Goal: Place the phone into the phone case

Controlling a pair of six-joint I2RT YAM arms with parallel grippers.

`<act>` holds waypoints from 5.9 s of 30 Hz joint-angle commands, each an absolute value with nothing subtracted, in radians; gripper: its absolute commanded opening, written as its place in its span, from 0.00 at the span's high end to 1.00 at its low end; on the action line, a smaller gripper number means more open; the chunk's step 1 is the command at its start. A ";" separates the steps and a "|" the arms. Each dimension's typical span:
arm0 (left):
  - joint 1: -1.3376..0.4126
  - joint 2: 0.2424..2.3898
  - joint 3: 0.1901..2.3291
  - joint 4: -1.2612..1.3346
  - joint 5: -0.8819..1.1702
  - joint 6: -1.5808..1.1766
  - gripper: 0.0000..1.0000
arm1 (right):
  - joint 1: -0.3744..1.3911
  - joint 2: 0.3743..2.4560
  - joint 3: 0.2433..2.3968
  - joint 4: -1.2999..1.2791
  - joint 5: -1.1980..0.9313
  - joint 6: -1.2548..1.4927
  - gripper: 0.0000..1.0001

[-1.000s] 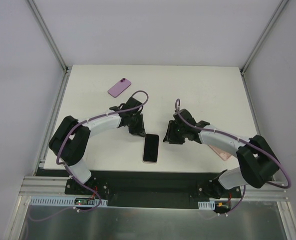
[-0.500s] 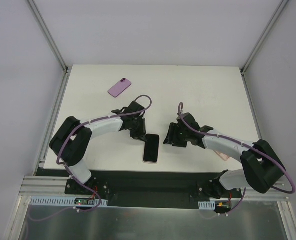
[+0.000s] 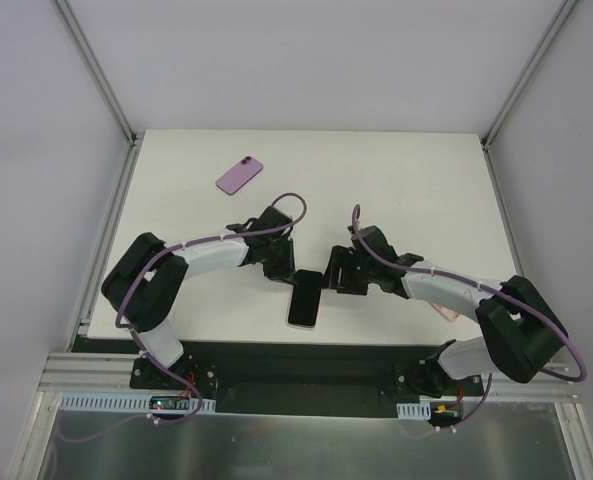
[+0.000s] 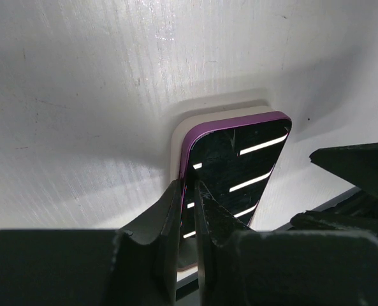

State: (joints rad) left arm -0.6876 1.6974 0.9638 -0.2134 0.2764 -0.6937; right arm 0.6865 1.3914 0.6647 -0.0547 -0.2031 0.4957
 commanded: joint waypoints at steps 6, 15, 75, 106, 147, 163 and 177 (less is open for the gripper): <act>-0.715 1.687 0.882 -0.206 0.339 -0.775 0.91 | 0.749 1.430 0.631 0.052 -0.229 0.528 0.32; -0.715 1.614 0.824 -0.152 0.416 -0.841 0.92 | 0.787 1.468 0.615 0.124 -0.218 0.526 0.28; -0.614 1.277 0.669 -0.086 0.482 -0.780 0.53 | 0.580 1.640 0.509 0.861 -0.761 0.677 0.90; -0.603 1.042 0.549 0.403 0.845 -0.879 0.70 | 0.557 1.362 0.614 1.081 -0.888 0.974 0.84; -0.603 1.091 0.520 0.505 0.962 -0.874 0.72 | 0.512 1.482 0.695 1.434 -0.977 1.250 0.98; -0.572 1.166 0.474 0.687 0.927 -1.011 1.00 | 0.502 1.488 0.664 1.416 -0.991 1.256 0.52; -0.546 1.072 0.460 0.597 0.827 -1.005 1.00 | 0.523 1.235 0.692 0.495 -0.959 0.603 0.78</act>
